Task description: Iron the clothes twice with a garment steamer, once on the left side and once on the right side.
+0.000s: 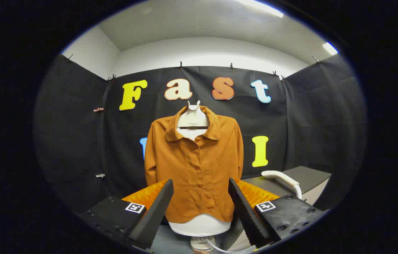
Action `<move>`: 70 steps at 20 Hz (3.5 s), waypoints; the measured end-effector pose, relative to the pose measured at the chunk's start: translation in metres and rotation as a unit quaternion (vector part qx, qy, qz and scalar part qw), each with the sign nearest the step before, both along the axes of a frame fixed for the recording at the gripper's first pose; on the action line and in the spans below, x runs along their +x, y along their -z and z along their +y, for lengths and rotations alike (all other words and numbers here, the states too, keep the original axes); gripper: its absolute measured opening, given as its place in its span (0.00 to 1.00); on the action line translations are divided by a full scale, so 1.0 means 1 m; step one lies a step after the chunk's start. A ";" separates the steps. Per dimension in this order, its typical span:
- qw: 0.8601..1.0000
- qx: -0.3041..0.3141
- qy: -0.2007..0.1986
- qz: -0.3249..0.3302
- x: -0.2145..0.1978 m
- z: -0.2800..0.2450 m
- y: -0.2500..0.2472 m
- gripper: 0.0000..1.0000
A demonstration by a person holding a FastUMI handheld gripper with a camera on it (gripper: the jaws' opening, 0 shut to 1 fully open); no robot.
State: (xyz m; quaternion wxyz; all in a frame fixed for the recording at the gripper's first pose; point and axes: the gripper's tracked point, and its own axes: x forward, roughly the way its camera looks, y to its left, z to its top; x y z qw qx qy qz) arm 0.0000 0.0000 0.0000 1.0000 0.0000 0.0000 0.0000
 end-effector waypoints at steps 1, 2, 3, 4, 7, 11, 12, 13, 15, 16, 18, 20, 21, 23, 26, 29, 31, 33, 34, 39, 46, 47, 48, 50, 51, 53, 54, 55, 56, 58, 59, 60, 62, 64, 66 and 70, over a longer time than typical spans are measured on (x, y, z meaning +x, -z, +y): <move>1.000 0.000 0.003 0.001 0.000 -0.001 0.000 0.98; 1.000 0.000 0.003 0.001 -0.001 -0.003 0.000 0.98; 1.000 0.000 0.003 0.000 -0.001 -0.003 0.000 0.98; 1.000 0.000 0.003 0.001 -0.001 -0.003 0.000 0.98; 1.000 -0.001 0.004 0.002 -0.001 -0.005 0.000 0.98; 1.000 -0.005 0.006 0.001 -0.005 -0.004 -0.002 0.98; 1.000 -0.006 0.005 0.000 -0.006 -0.004 -0.002 0.98; 1.000 -0.007 0.004 -0.001 -0.007 -0.003 -0.003 0.98; 1.000 -0.005 0.004 -0.001 -0.009 -0.003 -0.003 0.98; 1.000 -0.004 0.004 0.000 -0.009 -0.003 -0.003 0.98; 1.000 -0.002 0.005 -0.001 -0.012 -0.004 -0.004 0.98; 1.000 -0.001 0.006 -0.001 -0.013 -0.004 -0.004 0.98; 1.000 -0.001 0.007 0.000 -0.014 -0.003 -0.004 0.98; 1.000 -0.004 0.009 0.001 -0.016 -0.001 -0.004 0.98; 1.000 -0.007 0.014 0.000 -0.019 0.005 -0.005 0.98; 1.000 -0.009 0.023 0.000 -0.020 0.010 -0.004 0.98; 0.999 -0.009 0.032 0.003 -0.021 0.013 0.000 0.98; 0.999 -0.005 0.045 0.005 -0.021 0.012 0.003 0.98; 0.999 -0.003 0.052 0.006 -0.022 0.011 0.005 0.98; 0.997 -0.003 0.077 0.019 -0.014 0.000 0.017 0.98; 0.996 -0.006 0.085 0.025 0.034 -0.044 0.025 0.98; 0.996 -0.010 0.084 0.022 0.046 -0.056 0.023 0.98; 0.996 -0.014 0.083 0.021 0.058 -0.068 0.020 0.98; 0.996 -0.018 0.085 0.017 0.080 -0.097 0.015 0.98; 0.996 -0.018 0.088 0.014 0.090 -0.113 0.012 0.98; 0.995 -0.014 0.092 0.019 0.111 -0.145 0.012 0.98; 0.995 -0.013 0.094 0.023 0.120 -0.160 0.014 0.98; 0.995 -0.013 0.097 0.026 0.129 -0.177 0.015 0.98; 0.994 -0.014 0.103 0.031 0.138 -0.196 0.016 0.98; 0.992 -0.014 0.118 0.040 0.151 -0.233 0.022 0.98; 0.991 -0.012 0.127 0.044 0.158 -0.251 0.025 0.98; 0.989 -0.011 0.135 0.051 0.164 -0.268 0.029 0.98; 0.987 -0.011 0.147 0.065 0.175 -0.298 0.038 0.98; 0.985 -0.012 0.153 0.076 0.185 -0.322 0.047 0.98; 0.984 -0.007 0.156 0.089 0.197 -0.343 0.057 0.98; 0.979 0.014 0.157 0.133 0.216 -0.375 0.089 0.98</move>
